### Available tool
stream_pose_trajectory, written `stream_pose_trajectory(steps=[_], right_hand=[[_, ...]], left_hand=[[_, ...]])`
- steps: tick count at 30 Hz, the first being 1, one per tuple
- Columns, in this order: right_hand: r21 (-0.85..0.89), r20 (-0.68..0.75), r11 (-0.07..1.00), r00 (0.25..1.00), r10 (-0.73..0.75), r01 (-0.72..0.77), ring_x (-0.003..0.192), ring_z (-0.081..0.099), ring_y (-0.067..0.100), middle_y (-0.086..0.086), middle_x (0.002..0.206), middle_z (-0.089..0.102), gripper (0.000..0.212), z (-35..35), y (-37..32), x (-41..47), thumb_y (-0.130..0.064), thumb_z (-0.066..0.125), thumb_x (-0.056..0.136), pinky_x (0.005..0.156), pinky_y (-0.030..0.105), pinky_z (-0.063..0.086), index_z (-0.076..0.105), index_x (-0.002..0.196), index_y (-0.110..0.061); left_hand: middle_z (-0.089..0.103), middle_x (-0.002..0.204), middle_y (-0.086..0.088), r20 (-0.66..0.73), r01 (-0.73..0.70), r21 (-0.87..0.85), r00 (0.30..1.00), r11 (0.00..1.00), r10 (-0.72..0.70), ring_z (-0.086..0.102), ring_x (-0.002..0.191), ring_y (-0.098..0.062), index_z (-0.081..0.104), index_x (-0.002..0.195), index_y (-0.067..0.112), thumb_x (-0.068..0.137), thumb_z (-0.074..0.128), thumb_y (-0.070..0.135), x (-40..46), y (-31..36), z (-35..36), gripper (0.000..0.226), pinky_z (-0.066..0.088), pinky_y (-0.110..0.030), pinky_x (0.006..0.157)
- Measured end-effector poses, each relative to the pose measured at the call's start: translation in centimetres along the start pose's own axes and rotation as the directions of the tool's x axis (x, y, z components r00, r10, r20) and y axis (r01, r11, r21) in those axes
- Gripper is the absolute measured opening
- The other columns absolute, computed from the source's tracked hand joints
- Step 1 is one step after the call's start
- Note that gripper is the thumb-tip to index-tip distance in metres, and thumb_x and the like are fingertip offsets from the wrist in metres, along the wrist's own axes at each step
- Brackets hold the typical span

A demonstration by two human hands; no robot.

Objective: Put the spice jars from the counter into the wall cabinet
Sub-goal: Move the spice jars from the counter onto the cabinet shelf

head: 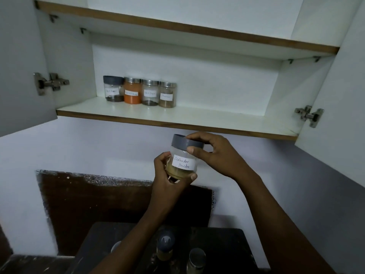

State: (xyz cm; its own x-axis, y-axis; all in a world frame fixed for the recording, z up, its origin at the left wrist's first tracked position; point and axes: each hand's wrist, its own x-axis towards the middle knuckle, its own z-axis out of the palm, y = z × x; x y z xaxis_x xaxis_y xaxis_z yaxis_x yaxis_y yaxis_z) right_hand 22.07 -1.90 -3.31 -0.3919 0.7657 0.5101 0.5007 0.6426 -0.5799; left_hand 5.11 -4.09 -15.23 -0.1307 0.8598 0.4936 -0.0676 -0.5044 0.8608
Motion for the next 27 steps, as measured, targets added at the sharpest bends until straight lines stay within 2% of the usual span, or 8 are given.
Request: stream_pose_trajectory(steps=[3, 8, 11, 15, 18, 20, 24, 27], right_hand=[[-0.026, -0.048, 0.998, 0.997, -0.06, 0.059, 0.111, 0.061, -0.009, -0.028, 0.115, 0.069, 0.034, -0.8, -1.4, 1.7, -0.047, 0.079, 0.085, 0.081, 0.004, 0.047, 0.069, 0.116, -0.039], [-0.063, -0.161, 0.988, 0.975, -0.15, 0.142, 0.105, 0.066, -0.002, -0.022, 0.108, 0.072, 0.034, -3.3, -2.9, 6.4, -0.041, 0.082, 0.082, 0.079, 0.01, 0.053, 0.073, 0.114, -0.032], [-0.118, -0.204, 0.982, 0.964, -0.169, 0.147, 0.104, 0.066, 0.0, -0.017, 0.111, 0.073, 0.034, -4.1, -2.6, 9.7, -0.036, 0.081, 0.085, 0.085, 0.01, 0.052, 0.072, 0.116, -0.027], [-0.163, -0.184, 0.977, 0.968, -0.168, 0.139, 0.106, 0.065, 0.006, -0.009, 0.117, 0.071, 0.037, -4.2, -1.1, 13.4, -0.032, 0.081, 0.085, 0.086, 0.011, 0.051, 0.066, 0.119, -0.022], [-0.199, -0.146, 0.969, 0.974, -0.174, 0.143, 0.104, 0.065, 0.013, -0.003, 0.117, 0.07, 0.037, -3.7, 0.4, 15.4, -0.029, 0.08, 0.086, 0.083, 0.015, 0.051, 0.065, 0.117, -0.017], [-0.202, -0.131, 0.968, 0.976, -0.175, 0.147, 0.102, 0.065, 0.013, -0.002, 0.115, 0.071, 0.035, -3.2, 1.4, 16.6, -0.028, 0.08, 0.087, 0.08, 0.013, 0.05, 0.065, 0.116, -0.016], [-0.228, -0.128, 0.965, 0.979, -0.162, 0.13, 0.094, 0.064, 0.006, -0.005, 0.11, 0.072, 0.032, -2.5, 3.6, 18.4, -0.027, 0.081, 0.085, 0.074, 0.003, 0.046, 0.068, 0.113, -0.018], [-0.305, -0.163, 0.949, 0.977, -0.136, 0.081, 0.094, 0.066, 0.015, 0.002, 0.104, 0.075, 0.028, -2.4, 5.1, 20.5, -0.023, 0.082, 0.084, 0.077, 0.014, 0.051, 0.073, 0.109, -0.013]], left_hand=[[0.051, 0.129, 0.023, -0.016, -0.062, 0.013, 0.998, 0.998, 0.062, 0.061, 0.118, -0.001, 0.038, 0.136, 0.041, 0.065, 0.092, 0.047, 2.3, 1.2, 0.6, 0.09, 0.059, -0.019, 0.085], [0.057, 0.127, 0.027, -0.003, -0.163, 0.108, 0.986, 0.981, 0.165, 0.062, 0.118, 0.003, 0.036, 0.136, 0.041, 0.068, 0.09, 0.055, 8.0, 4.2, 1.0, 0.088, 0.054, -0.009, 0.082], [0.056, 0.14, 0.008, 0.053, -0.177, 0.203, 0.984, 0.963, 0.17, 0.061, 0.122, -0.008, 0.031, 0.146, 0.031, 0.071, 0.088, 0.052, 11.6, 5.4, 0.8, 0.096, 0.058, -0.017, 0.091], [0.058, 0.134, 0.002, 0.151, -0.134, 0.292, 0.984, 0.947, 0.092, 0.064, 0.116, -0.014, 0.029, 0.148, 0.021, 0.078, 0.087, 0.033, 15.7, 5.7, 0.3, 0.092, 0.056, -0.013, 0.081], [0.061, 0.123, 0.0, 0.162, -0.112, 0.446, 0.986, 0.888, 0.043, 0.064, 0.11, -0.019, 0.038, 0.137, 0.017, 0.077, 0.087, 0.031, 18.5, 5.4, -0.5, 0.079, 0.057, -0.025, 0.082], [0.061, 0.117, 0.001, 0.184, -0.112, 0.519, 0.983, 0.848, 0.017, 0.065, 0.106, -0.019, 0.04, 0.13, 0.016, 0.076, 0.086, 0.03, 20.2, 5.3, -0.9, 0.073, 0.057, -0.025, 0.077], [0.059, 0.136, -0.005, 0.274, -0.108, 0.63, 0.958, 0.769, -0.089, 0.06, 0.118, -0.021, 0.037, 0.146, 0.014, 0.077, 0.084, 0.026, 22.5, 5.0, -2.2, 0.084, 0.051, -0.025, 0.081], [0.057, 0.143, -0.005, 0.327, -0.099, 0.743, 0.916, 0.662, -0.23, 0.058, 0.122, -0.022, 0.041, 0.15, 0.018, 0.081, 0.079, 0.038, 24.2, 5.2, -3.2, 0.081, 0.048, -0.03, 0.09]])
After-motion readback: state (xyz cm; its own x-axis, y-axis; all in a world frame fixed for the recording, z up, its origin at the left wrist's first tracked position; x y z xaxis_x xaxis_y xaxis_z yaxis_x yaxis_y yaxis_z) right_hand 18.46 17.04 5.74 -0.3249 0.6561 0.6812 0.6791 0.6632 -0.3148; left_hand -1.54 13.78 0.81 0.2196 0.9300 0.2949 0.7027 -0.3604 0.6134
